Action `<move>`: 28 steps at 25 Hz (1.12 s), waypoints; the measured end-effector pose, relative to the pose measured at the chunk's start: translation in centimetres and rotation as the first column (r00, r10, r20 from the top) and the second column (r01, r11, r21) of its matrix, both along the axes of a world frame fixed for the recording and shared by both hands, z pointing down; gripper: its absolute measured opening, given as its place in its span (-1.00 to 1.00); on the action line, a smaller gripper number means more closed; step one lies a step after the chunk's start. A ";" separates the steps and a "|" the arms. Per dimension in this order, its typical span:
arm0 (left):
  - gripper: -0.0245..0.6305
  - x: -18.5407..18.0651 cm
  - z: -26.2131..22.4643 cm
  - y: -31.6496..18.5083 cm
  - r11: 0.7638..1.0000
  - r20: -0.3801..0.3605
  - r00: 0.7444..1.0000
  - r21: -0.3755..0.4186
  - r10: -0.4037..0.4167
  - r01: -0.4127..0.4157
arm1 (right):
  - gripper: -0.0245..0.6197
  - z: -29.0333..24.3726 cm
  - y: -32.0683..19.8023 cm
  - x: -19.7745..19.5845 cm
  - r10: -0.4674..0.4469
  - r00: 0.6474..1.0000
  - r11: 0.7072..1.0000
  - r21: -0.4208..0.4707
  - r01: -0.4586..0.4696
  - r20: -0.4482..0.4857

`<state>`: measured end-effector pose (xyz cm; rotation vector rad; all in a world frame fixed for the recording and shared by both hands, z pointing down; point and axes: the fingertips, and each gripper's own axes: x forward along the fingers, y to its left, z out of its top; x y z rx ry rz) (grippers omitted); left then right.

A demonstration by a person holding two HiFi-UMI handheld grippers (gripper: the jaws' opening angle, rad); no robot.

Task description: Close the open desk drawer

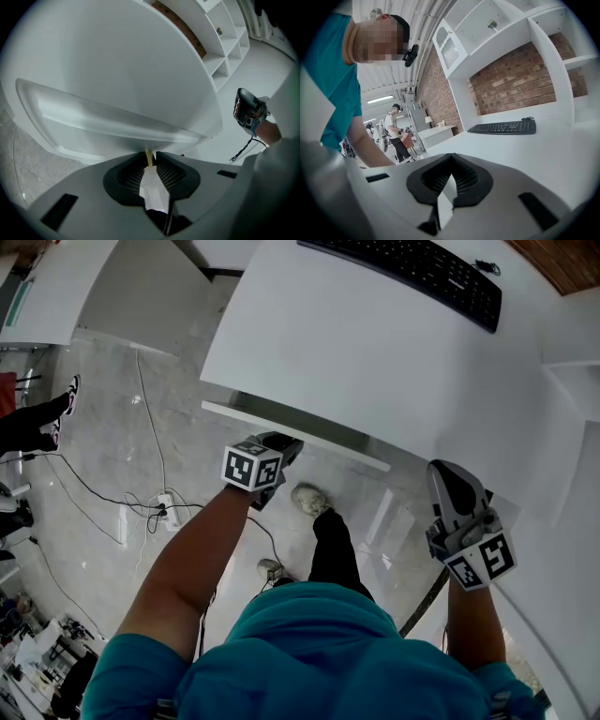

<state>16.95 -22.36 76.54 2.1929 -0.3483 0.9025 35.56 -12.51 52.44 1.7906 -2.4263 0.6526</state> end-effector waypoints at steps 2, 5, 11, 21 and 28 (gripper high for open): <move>-0.66 0.2 0.0 -0.2 1.000 -0.003 1.000 -0.005 0.006 -0.006 | -0.86 0.0 -0.1 0.1 0.000 1.000 1.000 0.000 0.000 0.001; -0.65 0.6 -0.1 -0.8 1.000 -0.009 1.000 -0.007 0.000 0.000 | -0.86 0.1 -0.1 0.3 0.004 1.000 1.000 -0.003 -0.004 0.002; -0.65 1.8 -0.1 -2.0 1.000 -0.017 1.000 -0.002 -0.008 0.008 | -0.86 0.3 -0.1 0.7 0.005 1.000 1.000 -0.008 -0.005 0.004; -0.65 3.4 -0.1 -4.0 1.000 -0.012 1.000 0.011 0.000 0.000 | -0.86 0.7 -0.1 1.6 0.012 1.000 1.000 -0.005 -0.012 0.012; -0.65 3.5 -0.1 -4.2 1.000 -0.011 1.000 -0.012 0.011 -0.011 | -0.86 0.9 0.2 2.0 0.007 1.000 1.000 -0.006 -0.007 0.018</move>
